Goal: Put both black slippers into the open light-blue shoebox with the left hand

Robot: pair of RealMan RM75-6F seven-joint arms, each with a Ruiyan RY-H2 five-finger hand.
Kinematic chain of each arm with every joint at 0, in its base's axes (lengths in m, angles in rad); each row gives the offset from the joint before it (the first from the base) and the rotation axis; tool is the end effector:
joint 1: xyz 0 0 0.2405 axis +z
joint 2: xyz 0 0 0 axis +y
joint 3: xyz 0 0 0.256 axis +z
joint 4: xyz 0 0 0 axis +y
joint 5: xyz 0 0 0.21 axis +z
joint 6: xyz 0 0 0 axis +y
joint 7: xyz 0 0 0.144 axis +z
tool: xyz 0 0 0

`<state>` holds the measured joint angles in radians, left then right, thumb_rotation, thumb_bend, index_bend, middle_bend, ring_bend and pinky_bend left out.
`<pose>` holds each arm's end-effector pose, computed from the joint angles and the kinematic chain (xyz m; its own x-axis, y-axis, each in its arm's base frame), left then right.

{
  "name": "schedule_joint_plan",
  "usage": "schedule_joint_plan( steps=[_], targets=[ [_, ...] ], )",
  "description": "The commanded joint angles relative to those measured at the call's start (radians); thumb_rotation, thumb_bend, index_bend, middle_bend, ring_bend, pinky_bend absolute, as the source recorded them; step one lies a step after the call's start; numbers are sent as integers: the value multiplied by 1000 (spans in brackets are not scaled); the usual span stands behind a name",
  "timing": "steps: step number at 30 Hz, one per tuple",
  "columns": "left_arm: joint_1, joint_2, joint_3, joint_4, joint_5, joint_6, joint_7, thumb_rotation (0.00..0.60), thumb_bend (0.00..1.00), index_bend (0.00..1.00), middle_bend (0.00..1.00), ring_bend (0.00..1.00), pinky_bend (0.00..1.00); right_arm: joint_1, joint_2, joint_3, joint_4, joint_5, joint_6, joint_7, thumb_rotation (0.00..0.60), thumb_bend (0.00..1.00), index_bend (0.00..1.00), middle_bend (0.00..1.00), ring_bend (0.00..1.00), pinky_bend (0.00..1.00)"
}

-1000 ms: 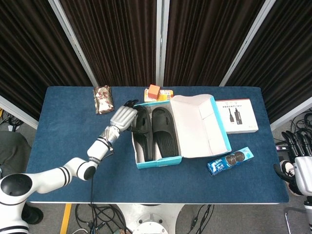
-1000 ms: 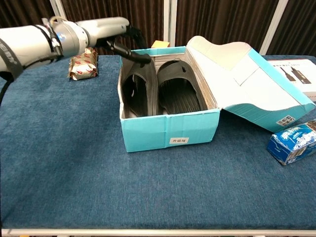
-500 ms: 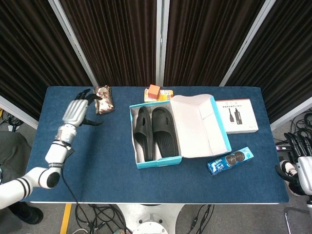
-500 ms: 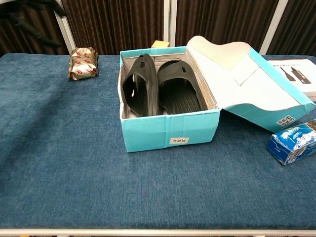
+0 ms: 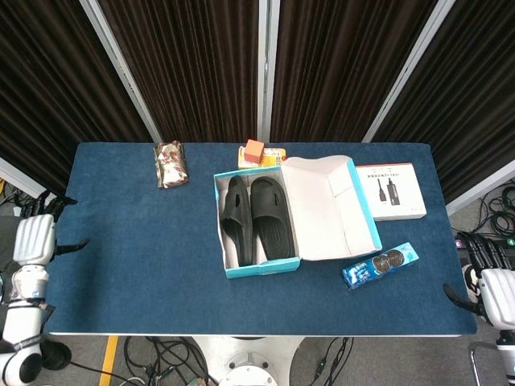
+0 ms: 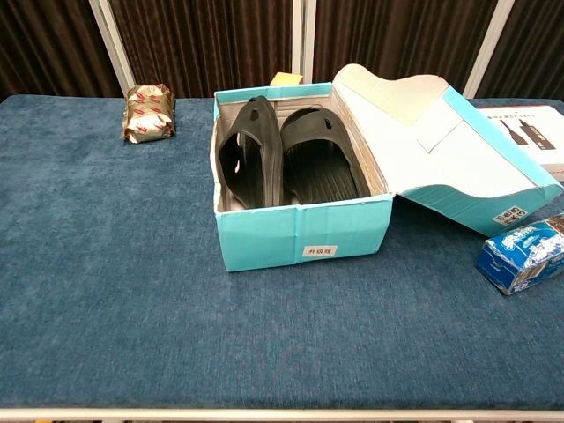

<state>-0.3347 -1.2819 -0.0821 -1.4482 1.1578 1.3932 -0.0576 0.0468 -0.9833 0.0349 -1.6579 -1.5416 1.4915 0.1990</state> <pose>-0.3183 0.2674 0.1313 0.2851 -0.0391 0.9577 0.9542 0.1055 -0.2798 -0.3127 -0.1659 0.1944 0.2960 -0.0246 0.9549 -0.9552 -0.0103 0.2958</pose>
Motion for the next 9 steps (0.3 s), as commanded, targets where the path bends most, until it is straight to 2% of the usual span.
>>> schedule_joint_plan(
  steps=[1,5,9],
  targets=[
    [76,28,46,-91,49,101,69,600,0,266,219,34,101,-16,-18,-13,22,-14,20,-5,600,166,0,72,0,29],
    [130,36,69,-161,91,169,121,600,0,266,219,34,99,-36,-42,-28,39,-31,44,3,600,169,0,74,0,29],
    [174,39,102,-186,139,196,121,600,0,265,219,34,97,-41,-50,-41,63,-53,50,38,600,169,8,80,0,29]
  ],
)
